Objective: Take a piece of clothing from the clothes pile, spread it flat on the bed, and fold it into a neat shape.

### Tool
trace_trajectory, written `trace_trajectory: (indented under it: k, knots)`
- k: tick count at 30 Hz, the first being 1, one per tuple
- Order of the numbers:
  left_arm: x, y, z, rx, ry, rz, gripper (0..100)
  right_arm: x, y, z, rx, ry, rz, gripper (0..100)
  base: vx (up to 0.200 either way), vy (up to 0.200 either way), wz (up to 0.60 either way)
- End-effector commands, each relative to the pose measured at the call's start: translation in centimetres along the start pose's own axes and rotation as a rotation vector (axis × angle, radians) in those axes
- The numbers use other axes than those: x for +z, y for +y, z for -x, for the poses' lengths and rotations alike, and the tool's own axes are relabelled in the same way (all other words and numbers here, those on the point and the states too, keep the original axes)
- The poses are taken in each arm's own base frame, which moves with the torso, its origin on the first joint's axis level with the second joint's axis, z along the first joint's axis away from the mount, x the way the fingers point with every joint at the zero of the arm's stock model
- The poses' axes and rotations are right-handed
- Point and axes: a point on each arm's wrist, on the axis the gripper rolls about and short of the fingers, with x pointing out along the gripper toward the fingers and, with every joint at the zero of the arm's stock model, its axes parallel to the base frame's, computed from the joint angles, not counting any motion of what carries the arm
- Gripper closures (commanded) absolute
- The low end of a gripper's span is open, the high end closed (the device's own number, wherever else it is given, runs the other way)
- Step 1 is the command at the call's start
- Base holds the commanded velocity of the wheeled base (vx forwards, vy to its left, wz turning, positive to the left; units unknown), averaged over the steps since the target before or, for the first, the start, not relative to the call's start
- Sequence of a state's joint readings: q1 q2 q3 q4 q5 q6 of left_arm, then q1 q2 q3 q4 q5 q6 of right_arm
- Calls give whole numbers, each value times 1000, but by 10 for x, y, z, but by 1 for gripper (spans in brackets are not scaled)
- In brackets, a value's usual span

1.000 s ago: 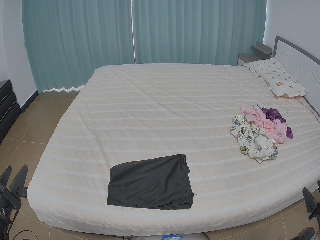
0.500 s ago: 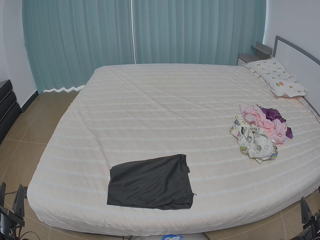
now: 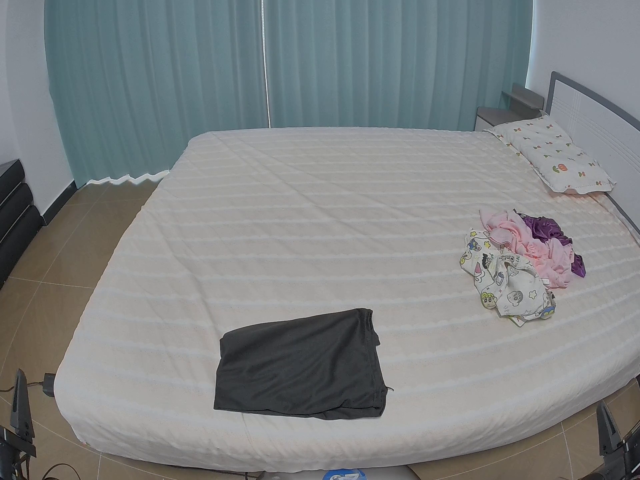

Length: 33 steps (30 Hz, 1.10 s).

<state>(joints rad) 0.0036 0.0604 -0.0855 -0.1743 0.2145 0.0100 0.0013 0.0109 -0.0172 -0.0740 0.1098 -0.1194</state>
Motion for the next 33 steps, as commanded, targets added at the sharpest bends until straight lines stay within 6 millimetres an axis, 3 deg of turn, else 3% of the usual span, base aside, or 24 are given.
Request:
trace_trajectory:
  k: [1,5,16,23,33]
  knots:
    - [-24,-1,-2,-3,79,-36,0,-8,1,1,13,55,-81,0,0,0,0]
    - [-37,0,4,-9,144,-73,0,-7,1,1,8,60,-111,0,0,0,0]
    - [-37,-1,4,-55,146,-72,0,-8,1,1,-1,60,-114,0,0,0,0]
    - [-43,-4,5,-219,219,-24,0,-8,0,1,-28,56,-124,0,0,0,0]
    - [-43,-4,5,-222,205,-30,0,-9,0,0,-37,51,-35,0,0,0,0]
